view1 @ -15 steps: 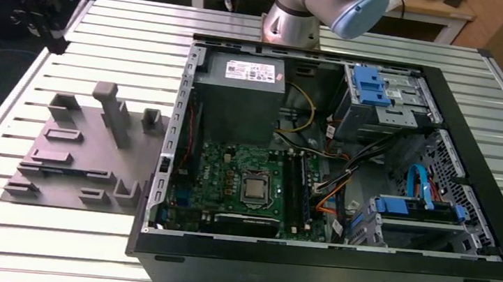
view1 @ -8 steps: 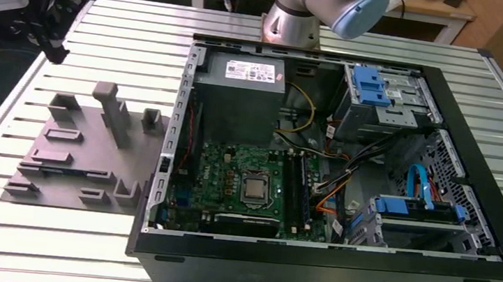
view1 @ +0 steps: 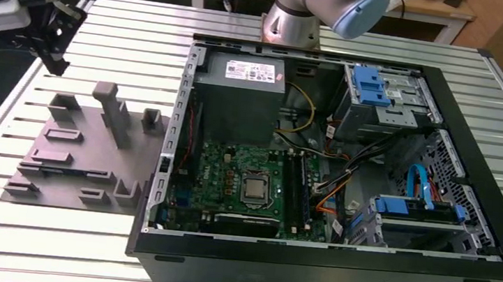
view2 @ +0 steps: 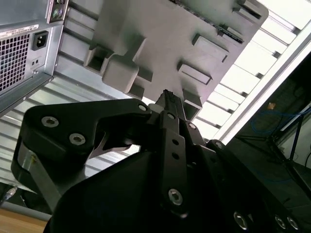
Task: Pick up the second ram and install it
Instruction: 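Reach for the second ram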
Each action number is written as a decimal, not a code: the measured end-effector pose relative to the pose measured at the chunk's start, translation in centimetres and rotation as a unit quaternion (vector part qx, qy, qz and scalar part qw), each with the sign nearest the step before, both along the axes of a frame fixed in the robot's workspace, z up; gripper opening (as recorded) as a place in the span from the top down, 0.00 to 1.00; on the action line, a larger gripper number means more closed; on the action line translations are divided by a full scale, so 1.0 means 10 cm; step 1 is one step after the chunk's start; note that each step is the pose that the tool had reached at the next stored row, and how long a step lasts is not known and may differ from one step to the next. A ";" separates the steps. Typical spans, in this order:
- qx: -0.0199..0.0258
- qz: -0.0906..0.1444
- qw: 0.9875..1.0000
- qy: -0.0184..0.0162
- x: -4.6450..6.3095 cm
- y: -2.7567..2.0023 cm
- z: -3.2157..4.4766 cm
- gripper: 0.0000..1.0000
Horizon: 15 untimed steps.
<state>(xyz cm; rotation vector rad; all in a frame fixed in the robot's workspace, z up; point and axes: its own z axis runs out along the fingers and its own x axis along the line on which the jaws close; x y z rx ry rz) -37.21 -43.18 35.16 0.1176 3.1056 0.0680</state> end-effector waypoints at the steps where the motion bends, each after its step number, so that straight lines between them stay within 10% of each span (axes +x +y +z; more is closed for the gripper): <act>1: 0.000 0.000 1.000 0.000 0.00 -0.012 -0.017 0.89; 15: 0.000 0.000 1.000 0.000 -0.02 -0.184 -0.239 0.89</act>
